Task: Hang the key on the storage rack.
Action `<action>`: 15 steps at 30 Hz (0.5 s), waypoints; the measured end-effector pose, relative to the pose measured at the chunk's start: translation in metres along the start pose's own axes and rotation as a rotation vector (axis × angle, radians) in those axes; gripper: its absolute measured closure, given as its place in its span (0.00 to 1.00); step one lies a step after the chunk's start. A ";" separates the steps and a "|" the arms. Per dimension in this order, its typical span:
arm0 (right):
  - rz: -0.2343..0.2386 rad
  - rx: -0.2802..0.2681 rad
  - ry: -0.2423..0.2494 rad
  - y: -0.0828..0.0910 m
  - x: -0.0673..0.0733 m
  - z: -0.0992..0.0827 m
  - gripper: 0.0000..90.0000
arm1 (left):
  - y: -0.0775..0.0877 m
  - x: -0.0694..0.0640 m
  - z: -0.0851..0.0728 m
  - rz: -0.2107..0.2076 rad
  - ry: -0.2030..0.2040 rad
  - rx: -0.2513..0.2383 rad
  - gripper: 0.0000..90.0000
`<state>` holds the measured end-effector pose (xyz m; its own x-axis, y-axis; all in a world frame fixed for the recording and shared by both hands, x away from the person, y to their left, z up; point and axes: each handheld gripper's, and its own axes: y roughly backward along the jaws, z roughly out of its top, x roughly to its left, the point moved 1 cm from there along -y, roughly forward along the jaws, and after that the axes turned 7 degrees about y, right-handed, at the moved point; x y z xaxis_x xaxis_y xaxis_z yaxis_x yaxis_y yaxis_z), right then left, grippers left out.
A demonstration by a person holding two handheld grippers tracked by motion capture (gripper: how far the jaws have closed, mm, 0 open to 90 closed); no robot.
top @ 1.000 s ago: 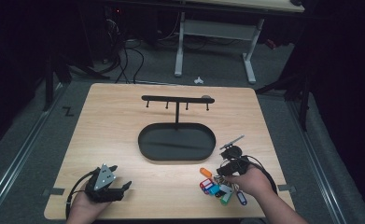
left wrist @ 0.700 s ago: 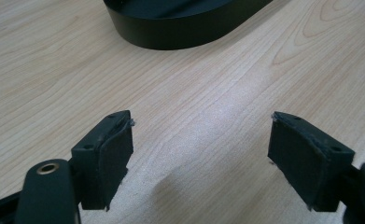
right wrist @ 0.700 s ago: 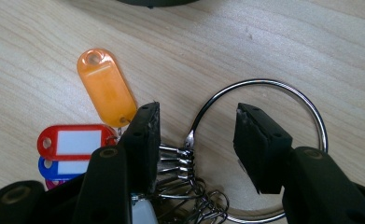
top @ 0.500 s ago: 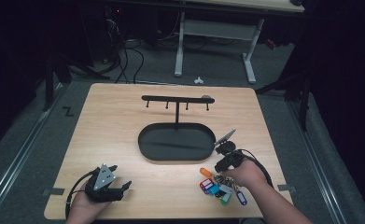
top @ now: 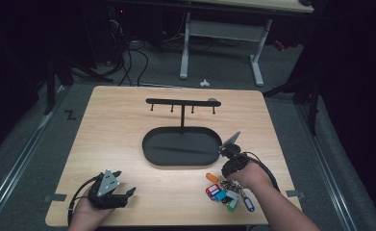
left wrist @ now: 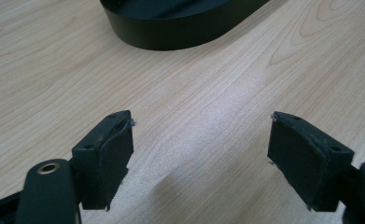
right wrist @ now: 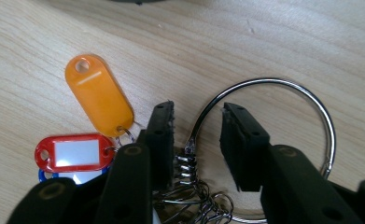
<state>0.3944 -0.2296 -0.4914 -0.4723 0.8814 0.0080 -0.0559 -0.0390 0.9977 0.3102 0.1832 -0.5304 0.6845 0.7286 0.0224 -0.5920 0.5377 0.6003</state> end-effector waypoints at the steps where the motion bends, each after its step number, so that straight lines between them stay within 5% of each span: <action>1: -0.002 0.005 0.005 -0.001 0.000 0.000 0.77 | 0.000 0.000 0.000 -0.001 0.001 0.000 0.25; 8: 0.005 0.025 0.006 -0.006 -0.001 0.003 0.86 | -0.001 -0.001 0.000 -0.003 -0.002 0.002 0.25; 11: -0.018 0.017 0.086 -0.006 0.000 0.001 0.95 | -0.001 -0.001 0.000 -0.004 -0.005 0.006 0.26; 12: -0.034 0.008 0.152 -0.006 0.003 0.000 0.96 | -0.001 -0.001 0.000 -0.005 -0.006 0.007 0.26; 15: -0.029 0.011 0.181 -0.006 0.004 -0.002 0.96 | -0.001 -0.001 0.000 -0.005 -0.006 0.008 0.26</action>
<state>0.3915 -0.2266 -0.4978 -0.6210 0.7831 -0.0318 -0.0624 -0.0090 0.9980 0.3099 0.1819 -0.5311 0.6902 0.7232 0.0243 -0.5851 0.5380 0.6068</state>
